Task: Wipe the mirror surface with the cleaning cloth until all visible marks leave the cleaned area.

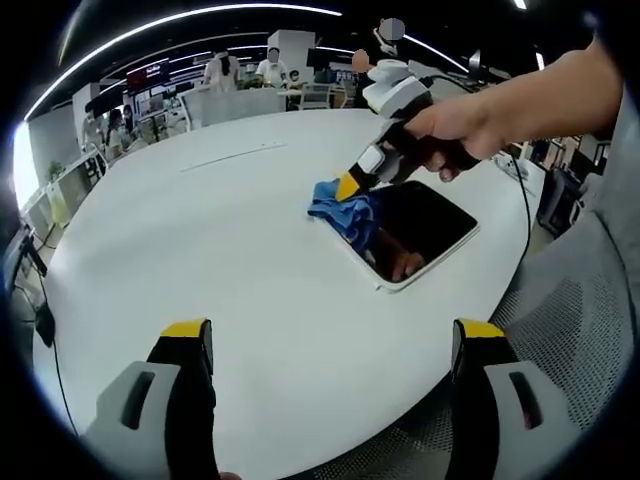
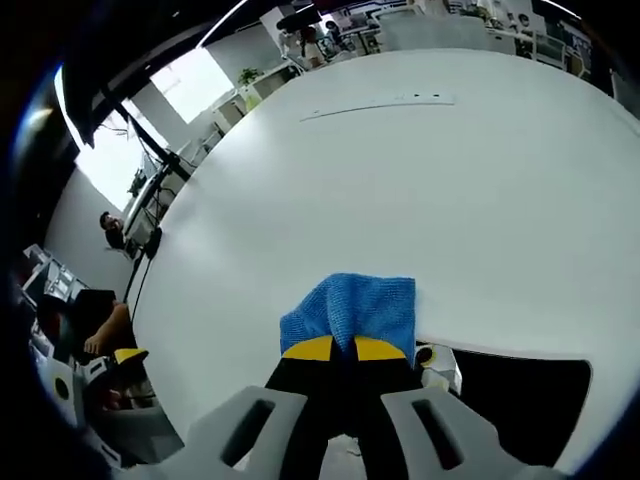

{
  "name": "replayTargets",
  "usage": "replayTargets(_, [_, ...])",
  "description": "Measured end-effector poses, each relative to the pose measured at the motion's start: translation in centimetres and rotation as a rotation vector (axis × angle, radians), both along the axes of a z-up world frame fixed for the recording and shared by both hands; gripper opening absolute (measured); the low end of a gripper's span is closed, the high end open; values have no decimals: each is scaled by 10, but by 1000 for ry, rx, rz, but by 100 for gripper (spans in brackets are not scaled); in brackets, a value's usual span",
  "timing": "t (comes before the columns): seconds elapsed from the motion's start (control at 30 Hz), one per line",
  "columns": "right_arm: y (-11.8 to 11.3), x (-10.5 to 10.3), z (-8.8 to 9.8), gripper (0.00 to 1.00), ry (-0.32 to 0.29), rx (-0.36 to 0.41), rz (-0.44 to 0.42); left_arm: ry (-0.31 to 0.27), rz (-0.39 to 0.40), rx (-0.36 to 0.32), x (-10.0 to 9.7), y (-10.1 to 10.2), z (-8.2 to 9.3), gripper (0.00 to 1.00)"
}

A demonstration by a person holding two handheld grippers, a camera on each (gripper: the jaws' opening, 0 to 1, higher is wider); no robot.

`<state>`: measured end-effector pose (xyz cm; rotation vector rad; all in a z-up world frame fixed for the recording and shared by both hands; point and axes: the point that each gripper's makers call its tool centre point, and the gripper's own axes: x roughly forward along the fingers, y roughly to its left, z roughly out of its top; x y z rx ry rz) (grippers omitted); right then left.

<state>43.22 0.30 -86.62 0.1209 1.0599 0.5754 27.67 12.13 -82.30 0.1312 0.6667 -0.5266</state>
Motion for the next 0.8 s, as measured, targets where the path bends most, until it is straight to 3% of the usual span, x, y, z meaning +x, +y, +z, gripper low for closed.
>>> replayTargets(0.8, [7,-44,2,0,0,19,41,6,-3,15,-1,1,-1,98])
